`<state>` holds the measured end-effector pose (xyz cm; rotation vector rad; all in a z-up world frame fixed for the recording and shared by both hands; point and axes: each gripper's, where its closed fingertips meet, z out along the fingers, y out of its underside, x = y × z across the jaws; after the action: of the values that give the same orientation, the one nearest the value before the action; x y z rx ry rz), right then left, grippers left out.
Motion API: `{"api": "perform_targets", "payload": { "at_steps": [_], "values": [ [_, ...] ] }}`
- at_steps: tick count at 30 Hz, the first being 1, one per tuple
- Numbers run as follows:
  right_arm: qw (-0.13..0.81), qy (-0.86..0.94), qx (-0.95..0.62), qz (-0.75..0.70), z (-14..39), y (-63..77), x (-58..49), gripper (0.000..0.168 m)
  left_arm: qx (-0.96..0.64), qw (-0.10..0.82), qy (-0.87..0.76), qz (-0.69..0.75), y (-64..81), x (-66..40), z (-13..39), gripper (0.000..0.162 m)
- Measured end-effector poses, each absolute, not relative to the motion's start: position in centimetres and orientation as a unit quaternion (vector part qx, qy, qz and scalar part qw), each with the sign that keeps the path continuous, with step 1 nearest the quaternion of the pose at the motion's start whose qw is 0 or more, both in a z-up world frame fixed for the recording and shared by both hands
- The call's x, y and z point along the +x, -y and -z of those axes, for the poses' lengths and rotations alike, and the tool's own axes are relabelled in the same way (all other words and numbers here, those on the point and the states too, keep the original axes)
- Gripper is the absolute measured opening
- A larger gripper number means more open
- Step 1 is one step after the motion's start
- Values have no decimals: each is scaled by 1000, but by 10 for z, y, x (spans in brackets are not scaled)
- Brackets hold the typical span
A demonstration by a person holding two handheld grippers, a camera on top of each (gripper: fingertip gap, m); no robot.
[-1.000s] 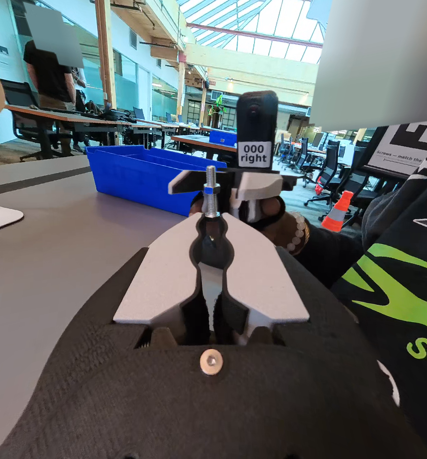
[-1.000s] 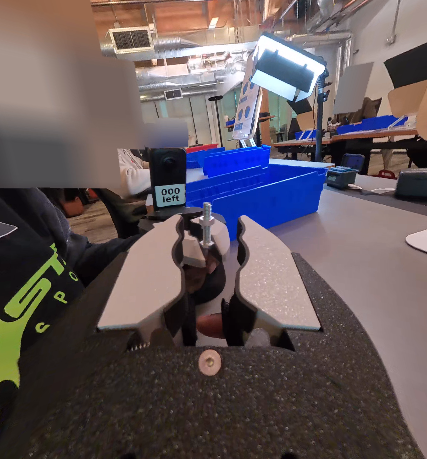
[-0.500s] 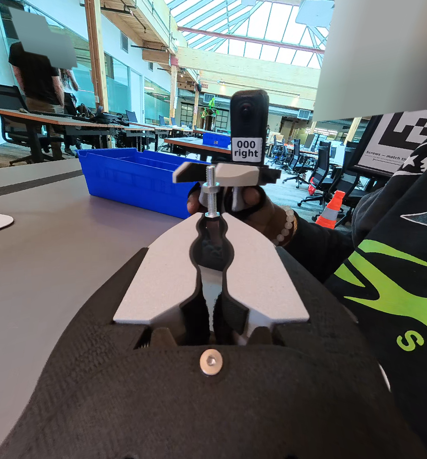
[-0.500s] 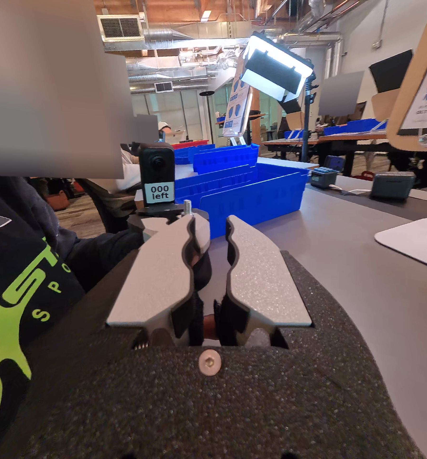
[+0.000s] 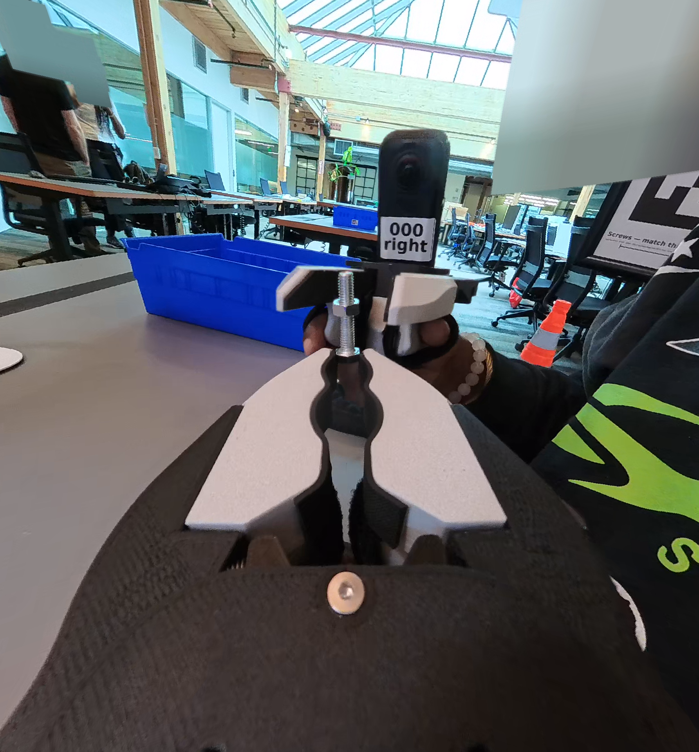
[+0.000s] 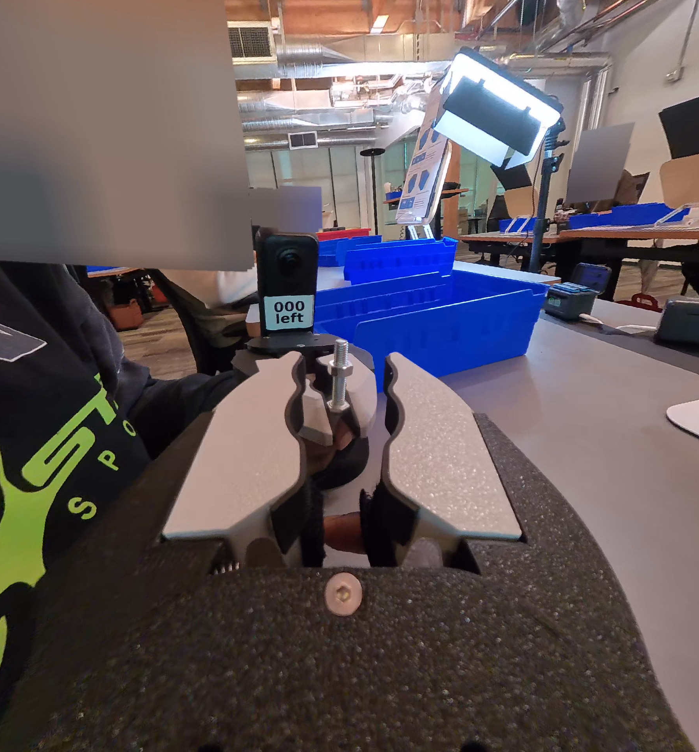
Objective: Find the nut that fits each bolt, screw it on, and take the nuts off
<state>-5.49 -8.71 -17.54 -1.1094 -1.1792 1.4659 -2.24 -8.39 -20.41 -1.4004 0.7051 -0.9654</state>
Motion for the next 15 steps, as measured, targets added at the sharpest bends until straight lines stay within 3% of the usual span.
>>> {"api": "perform_targets", "payload": {
  "at_steps": [11, 15],
  "values": [
    [476, 473, -460, -582, 176, 77, -44, 35, -603, 604, -313, 417, 86, -21, 204, 10],
    [500, 456, -464, -571, 174, 65, -29, 16, -602, 604, -313, 417, 86, -21, 204, 10]
  ]
}}
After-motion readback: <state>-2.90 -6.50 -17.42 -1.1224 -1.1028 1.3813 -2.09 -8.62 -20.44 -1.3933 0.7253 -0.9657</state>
